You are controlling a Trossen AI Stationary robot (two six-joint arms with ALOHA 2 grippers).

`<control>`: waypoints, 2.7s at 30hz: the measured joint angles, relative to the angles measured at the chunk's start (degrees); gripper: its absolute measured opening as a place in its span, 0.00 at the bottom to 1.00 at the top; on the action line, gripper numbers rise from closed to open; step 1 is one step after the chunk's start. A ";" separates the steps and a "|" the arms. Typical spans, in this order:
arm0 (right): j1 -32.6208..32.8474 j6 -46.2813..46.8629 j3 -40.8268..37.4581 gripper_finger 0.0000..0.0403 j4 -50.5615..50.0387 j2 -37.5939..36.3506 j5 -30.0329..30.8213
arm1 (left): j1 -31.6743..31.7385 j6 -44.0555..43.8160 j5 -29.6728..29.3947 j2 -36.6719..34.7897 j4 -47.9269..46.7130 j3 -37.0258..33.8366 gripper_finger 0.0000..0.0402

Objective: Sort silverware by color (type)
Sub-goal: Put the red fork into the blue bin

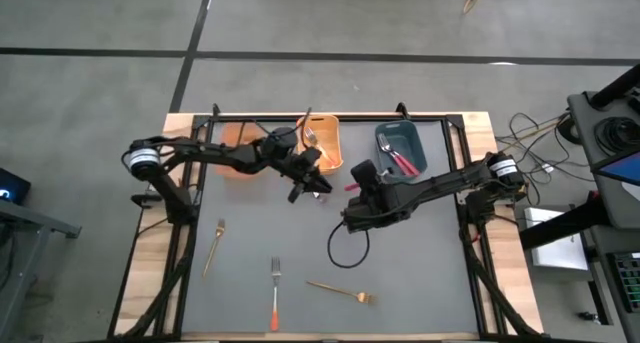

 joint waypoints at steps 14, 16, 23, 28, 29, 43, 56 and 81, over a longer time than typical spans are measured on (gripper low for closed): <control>0.00 -7.90 0.02 0.09 1.59 0.00 1.50 | -0.14 3.38 -4.26 7.61 -13.37 12.52 0.42; 0.00 -9.25 0.02 0.09 1.63 0.00 2.57 | -0.25 2.72 -4.20 8.19 -13.31 13.20 0.45; 0.00 -13.04 0.04 0.09 3.04 0.00 3.70 | -0.53 1.07 -4.14 10.43 -13.22 15.78 0.48; 0.00 -13.51 0.10 0.09 3.89 0.00 5.07 | -0.52 0.70 -4.17 10.43 -12.95 15.75 0.48; 0.00 -14.25 0.11 0.09 4.30 0.00 5.32 | -0.51 0.63 -4.26 10.41 -12.68 15.75 0.48; -0.15 -25.56 0.13 0.09 11.03 0.00 11.24 | -0.51 -0.48 -4.72 10.65 -10.48 15.69 0.47; -0.16 -25.50 0.15 0.17 11.50 0.00 11.06 | -0.69 0.05 -7.59 10.67 -11.29 15.60 0.04; 0.13 -11.20 0.79 0.43 11.04 -7.06 19.13 | 0.93 4.06 -15.39 6.52 -9.87 15.60 0.03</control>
